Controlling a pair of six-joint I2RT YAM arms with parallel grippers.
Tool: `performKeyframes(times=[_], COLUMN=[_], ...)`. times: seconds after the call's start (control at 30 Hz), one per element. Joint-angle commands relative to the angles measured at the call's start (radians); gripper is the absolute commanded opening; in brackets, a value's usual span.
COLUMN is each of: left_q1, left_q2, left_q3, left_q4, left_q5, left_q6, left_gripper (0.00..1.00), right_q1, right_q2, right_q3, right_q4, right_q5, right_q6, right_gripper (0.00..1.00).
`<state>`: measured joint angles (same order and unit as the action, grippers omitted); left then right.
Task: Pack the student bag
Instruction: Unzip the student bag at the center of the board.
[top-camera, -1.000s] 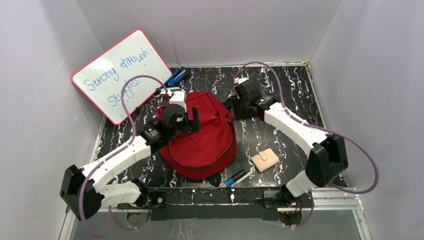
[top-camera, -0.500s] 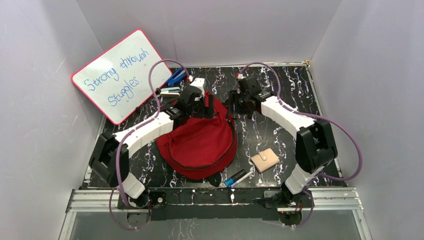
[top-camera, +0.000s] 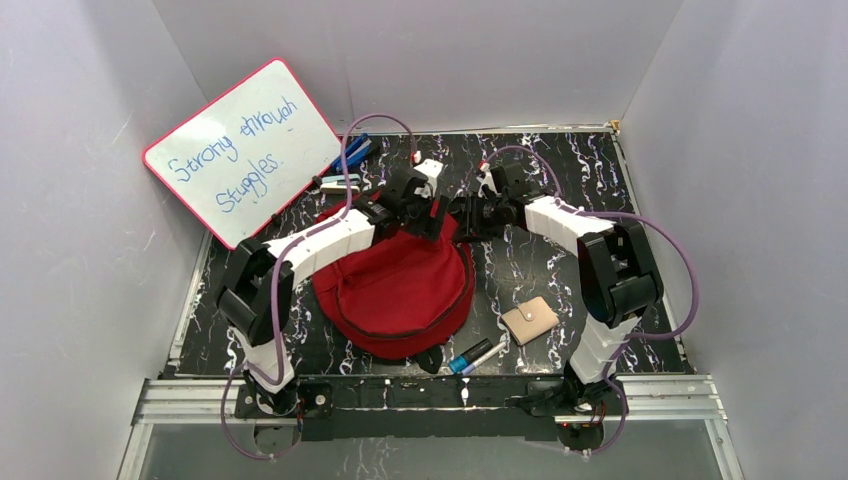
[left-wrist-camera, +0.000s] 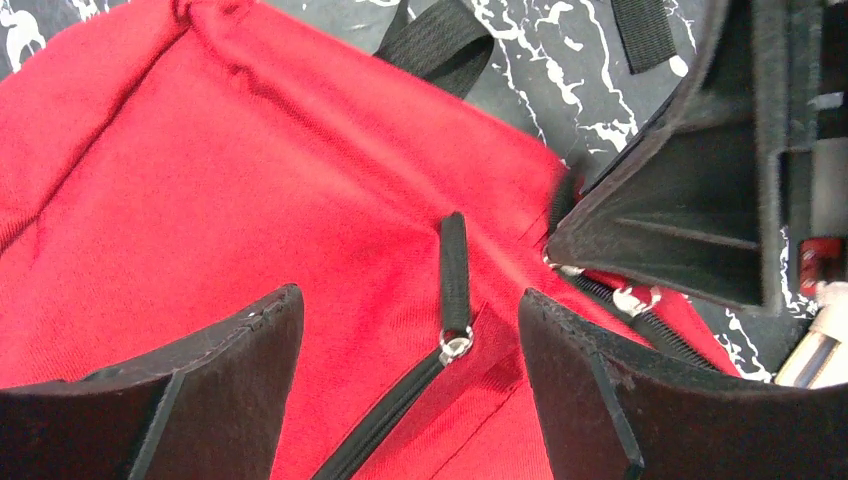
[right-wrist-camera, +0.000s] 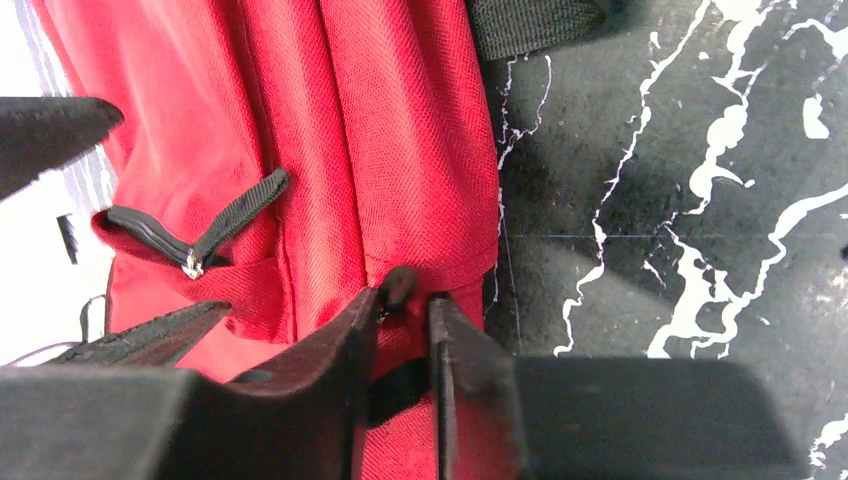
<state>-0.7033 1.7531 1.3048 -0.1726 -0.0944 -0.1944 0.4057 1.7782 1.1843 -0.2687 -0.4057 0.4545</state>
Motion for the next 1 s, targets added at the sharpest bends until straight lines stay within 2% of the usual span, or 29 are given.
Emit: performKeyframes(times=[0.0,0.17,0.27,0.57,0.77,0.97], left_q1=[-0.035,-0.063,-0.07,-0.09,-0.094,-0.097], left_q2=[0.054,0.128,0.165,0.194,0.197,0.195], left_q3=[0.1,0.186,0.229,0.266,0.274,0.274], left_q4=[-0.058,-0.113,-0.145,-0.182,-0.185,-0.184], left_q5=[-0.069,-0.151,-0.178,-0.245,-0.256,-0.265], left_q6=[0.102,0.179,0.212,0.256,0.257,0.247], left_gripper=[0.75,0.74,0.7,0.48,0.22,0.02], right_q1=[-0.01,-0.011,-0.013,-0.016,-0.016,-0.016], right_q2=[0.016,0.008,-0.001,-0.01,-0.014,-0.016], right_q3=[-0.018,-0.046,-0.06,-0.071,-0.081,-0.09], right_q4=[0.091,0.109,0.121,0.131,0.138,0.144], right_q5=[-0.128,-0.134,-0.141,-0.152,-0.161,-0.164], right_q6=[0.018,0.018,0.021,0.022,0.024,0.026], right_gripper=[0.22,0.0,0.0,0.0,0.0,0.0])
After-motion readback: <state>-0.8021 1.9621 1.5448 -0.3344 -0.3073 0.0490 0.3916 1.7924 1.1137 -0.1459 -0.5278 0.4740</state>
